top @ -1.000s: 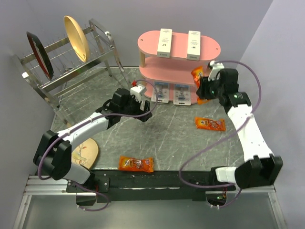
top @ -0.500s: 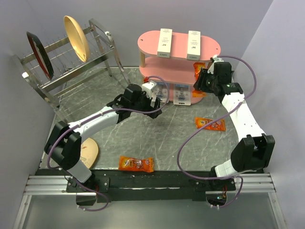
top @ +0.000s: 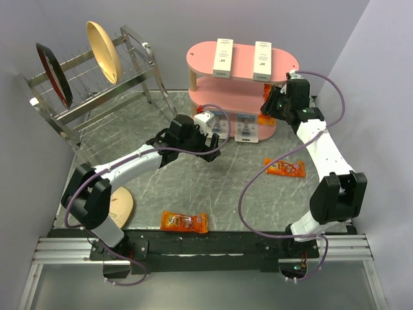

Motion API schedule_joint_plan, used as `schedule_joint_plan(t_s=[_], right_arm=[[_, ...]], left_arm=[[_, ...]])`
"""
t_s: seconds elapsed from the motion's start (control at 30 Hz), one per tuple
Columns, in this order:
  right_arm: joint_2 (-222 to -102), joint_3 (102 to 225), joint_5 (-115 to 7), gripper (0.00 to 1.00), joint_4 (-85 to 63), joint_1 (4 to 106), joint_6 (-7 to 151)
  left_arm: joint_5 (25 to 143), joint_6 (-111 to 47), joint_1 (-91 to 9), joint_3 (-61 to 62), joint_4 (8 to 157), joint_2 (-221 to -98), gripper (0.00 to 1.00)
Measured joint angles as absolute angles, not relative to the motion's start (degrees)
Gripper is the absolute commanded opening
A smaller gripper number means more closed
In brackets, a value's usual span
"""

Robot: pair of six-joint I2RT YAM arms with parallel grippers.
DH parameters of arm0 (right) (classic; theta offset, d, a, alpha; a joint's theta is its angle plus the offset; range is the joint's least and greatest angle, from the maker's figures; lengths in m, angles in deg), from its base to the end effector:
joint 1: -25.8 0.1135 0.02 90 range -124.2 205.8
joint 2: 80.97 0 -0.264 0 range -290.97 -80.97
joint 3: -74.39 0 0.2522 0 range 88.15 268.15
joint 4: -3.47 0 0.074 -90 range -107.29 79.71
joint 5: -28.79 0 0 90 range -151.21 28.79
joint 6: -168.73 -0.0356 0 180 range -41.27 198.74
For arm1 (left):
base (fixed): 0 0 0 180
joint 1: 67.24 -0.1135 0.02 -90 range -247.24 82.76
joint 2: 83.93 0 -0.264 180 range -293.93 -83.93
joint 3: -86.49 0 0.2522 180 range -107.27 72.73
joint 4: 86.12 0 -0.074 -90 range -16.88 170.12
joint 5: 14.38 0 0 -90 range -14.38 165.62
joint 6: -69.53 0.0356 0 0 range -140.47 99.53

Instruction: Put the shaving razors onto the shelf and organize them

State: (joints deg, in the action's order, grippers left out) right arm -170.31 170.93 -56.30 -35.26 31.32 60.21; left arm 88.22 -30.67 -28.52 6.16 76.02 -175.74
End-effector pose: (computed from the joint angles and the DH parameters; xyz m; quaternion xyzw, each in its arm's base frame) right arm 0.3585 0.0377 0.3518 0.0779 0.8686 0.1382 0.4695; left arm 0.2840 -0.2377 0.2739 0.2650 0.8178 -0.2940 0.4177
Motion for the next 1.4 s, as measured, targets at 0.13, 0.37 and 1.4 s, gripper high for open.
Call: schedule_joint_plan(t_s=[0.13, 0.37, 1.4], right_arm=[[-170.46, 171.08, -56.79, 0.19, -32.97, 31.89, 59.86], [-170.4, 168.48, -57.48, 0.57, -27.29, 34.29, 59.69], [-146.86, 156.05, -61.92, 0.7, -27.37, 35.84, 60.84]], left_arm=[[88.22, -30.62, -28.28, 6.16, 76.0, -175.74, 0.97], [88.22, -30.4, -28.15, 6.16, 76.02, -175.74, 0.97], [88.2, -24.96, -26.97, 7.19, 81.81, -179.85, 0.93]])
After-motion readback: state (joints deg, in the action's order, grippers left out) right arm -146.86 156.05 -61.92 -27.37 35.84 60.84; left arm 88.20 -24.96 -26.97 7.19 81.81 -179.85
